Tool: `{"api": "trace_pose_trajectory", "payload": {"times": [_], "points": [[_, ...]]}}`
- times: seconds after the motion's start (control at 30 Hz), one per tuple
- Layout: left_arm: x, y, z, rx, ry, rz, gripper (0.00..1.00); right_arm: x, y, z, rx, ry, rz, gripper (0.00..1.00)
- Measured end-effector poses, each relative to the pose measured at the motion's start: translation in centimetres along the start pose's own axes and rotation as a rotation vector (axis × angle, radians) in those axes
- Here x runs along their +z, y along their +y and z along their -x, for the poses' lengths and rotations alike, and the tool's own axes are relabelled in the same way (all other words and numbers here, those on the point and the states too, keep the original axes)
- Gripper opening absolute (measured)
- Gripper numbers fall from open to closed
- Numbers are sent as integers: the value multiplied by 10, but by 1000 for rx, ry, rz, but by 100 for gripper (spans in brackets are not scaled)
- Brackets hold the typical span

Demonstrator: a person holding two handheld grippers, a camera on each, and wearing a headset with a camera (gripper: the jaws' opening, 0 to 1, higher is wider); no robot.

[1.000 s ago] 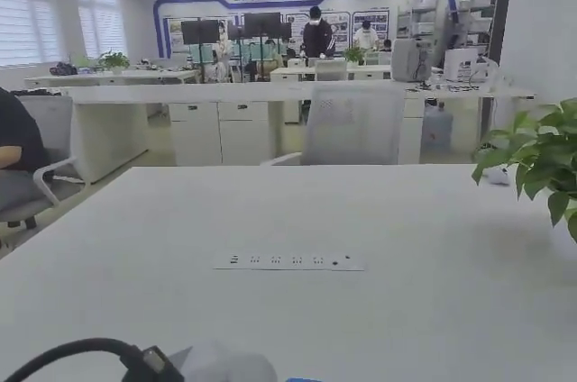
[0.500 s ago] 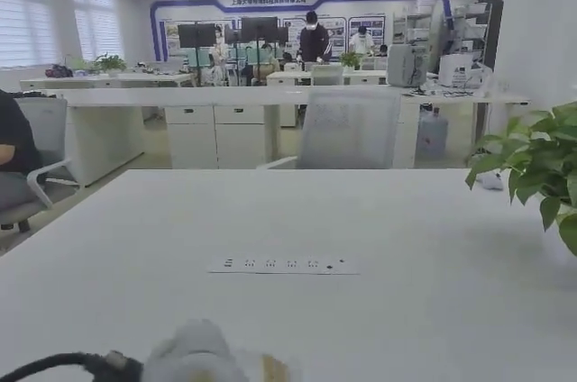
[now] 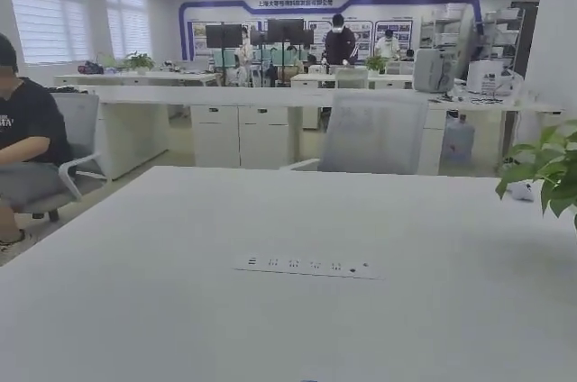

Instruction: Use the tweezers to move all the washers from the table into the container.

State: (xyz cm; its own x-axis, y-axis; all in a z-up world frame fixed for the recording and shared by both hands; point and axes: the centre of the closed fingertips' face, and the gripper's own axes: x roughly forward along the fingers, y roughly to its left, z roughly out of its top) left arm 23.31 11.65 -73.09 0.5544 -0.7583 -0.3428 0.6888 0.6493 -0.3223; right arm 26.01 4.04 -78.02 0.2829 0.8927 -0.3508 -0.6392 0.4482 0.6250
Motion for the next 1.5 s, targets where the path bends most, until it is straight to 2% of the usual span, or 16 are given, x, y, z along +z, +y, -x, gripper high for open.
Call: {"api": "trace_pose_trajectory", "payload": {"times": [0.13, 0.2, 0.27, 0.3, 0.37, 0.43, 0.47, 0.5, 0.53, 0.67, 0.8, 0.9, 1.03, 1.23, 1.4, 1.5], "points": [[-3, 0, 4, 51, -46, -20, 46, 19, 1, 8, 4, -43, -8, 2], [2, 0, 4, 69, -97, 3, 55, 29, 0, 13, 2, -71, -16, 2], [3, -1, 4, 76, -126, 15, 67, 37, -4, 17, -20, -94, -11, 2], [3, 1, 4, 104, -140, 9, 73, 40, -7, 19, -30, -101, -11, 2], [2, 4, 4, 146, -144, -19, 82, 48, -11, 24, -54, -115, 10, 2], [2, 7, 4, 191, -133, -78, 86, 57, -14, 28, -74, -130, 28, 2], [7, 9, 3, 244, -144, -161, 87, 65, -16, 31, -100, -135, 58, 2], [7, 9, 3, 245, -143, -163, 95, 73, -18, 35, -125, -140, 88, 2], [7, 10, 4, 255, -149, -170, 97, 76, -19, 36, -137, -141, 96, 2], [11, 22, 12, 317, -175, -176, 99, 85, -26, 36, -199, -137, 158, 2], [19, 29, 22, 359, -233, -163, 99, 89, -38, 33, -265, -115, 217, 2], [21, 35, 27, 382, -252, -142, 99, 88, -48, 29, -303, -94, 255, 3], [21, 41, 32, 401, -266, -118, 99, 81, -64, 22, -355, -39, 308, 3], [23, 45, 36, 428, -281, -119, 96, 73, -83, 10, -377, 18, 357, 3], [19, 51, 37, 444, -271, -96, 96, 65, -86, 2, -363, 47, 382, 3], [17, 55, 39, 460, -263, -87, 96, 57, -91, 0, -378, 95, 430, 3]]}}
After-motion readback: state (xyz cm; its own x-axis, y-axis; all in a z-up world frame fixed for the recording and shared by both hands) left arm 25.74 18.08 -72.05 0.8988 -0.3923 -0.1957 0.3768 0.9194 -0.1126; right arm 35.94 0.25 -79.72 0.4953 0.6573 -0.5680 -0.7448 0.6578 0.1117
